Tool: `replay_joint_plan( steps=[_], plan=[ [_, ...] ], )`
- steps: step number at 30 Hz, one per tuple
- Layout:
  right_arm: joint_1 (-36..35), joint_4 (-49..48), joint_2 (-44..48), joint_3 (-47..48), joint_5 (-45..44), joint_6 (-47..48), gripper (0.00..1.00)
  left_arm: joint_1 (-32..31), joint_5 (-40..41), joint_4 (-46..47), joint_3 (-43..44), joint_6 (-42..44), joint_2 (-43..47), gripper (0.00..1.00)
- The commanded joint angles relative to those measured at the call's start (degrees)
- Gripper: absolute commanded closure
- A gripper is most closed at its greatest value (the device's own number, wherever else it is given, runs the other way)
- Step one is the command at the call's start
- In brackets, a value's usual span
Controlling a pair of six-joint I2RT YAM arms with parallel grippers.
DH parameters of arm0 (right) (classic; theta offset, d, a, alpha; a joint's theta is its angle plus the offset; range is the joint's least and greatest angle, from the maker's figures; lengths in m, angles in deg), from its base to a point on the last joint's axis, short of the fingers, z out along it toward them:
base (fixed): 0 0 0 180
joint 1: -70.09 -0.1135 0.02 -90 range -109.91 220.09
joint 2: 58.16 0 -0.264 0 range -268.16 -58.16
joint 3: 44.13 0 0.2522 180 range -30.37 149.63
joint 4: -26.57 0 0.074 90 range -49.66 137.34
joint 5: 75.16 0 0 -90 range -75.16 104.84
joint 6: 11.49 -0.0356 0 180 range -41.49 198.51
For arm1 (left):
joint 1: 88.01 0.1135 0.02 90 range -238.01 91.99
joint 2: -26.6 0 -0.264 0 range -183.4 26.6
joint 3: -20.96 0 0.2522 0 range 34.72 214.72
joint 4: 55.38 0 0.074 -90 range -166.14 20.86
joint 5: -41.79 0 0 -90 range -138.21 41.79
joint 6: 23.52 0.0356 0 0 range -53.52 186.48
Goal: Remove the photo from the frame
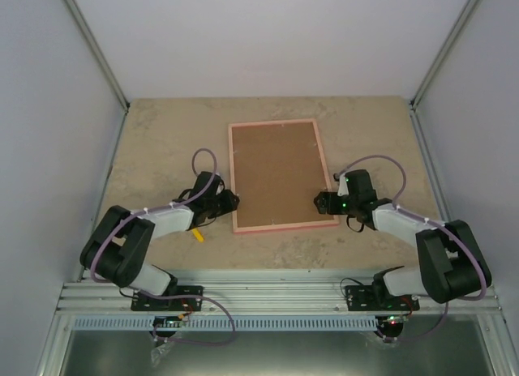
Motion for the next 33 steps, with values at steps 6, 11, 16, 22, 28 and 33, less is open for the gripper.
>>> replay_joint_plan(
  steps=[6,11,16,22,28,33],
  plan=[
    [-3.1,1.28,3.94,-1.95,4.32,0.28,0.14,0.16,7.21,-7.18,-1.85,4.06,1.13,0.54],
    [-4.37,1.98,6.71,-3.48,6.13,-0.6,0.14,0.21,12.79,-13.68,-2.57,3.06,10.3,0.47],
    [-5.25,3.23,12.69,-4.16,-0.1,-2.23,0.14,0.2,25.16,-23.11,-4.74,-3.64,26.24,0.31],
    [-6.64,3.46,14.18,-1.94,-4.3,-0.3,0.13,0.17,36.36,-31.09,-7.39,-11.58,36.14,0.28],
    [-12.1,2.29,8.65,0.56,-9.9,2.8,0.13,0.16,40.31,-38.25,-7.9,-18.53,34.29,0.27],
    [-14.43,0.36,6.6,1.64,-11.22,4.24,0.13,0.17,38.58,-40.78,-8.0,-20.76,31.76,0.3]
  ],
)
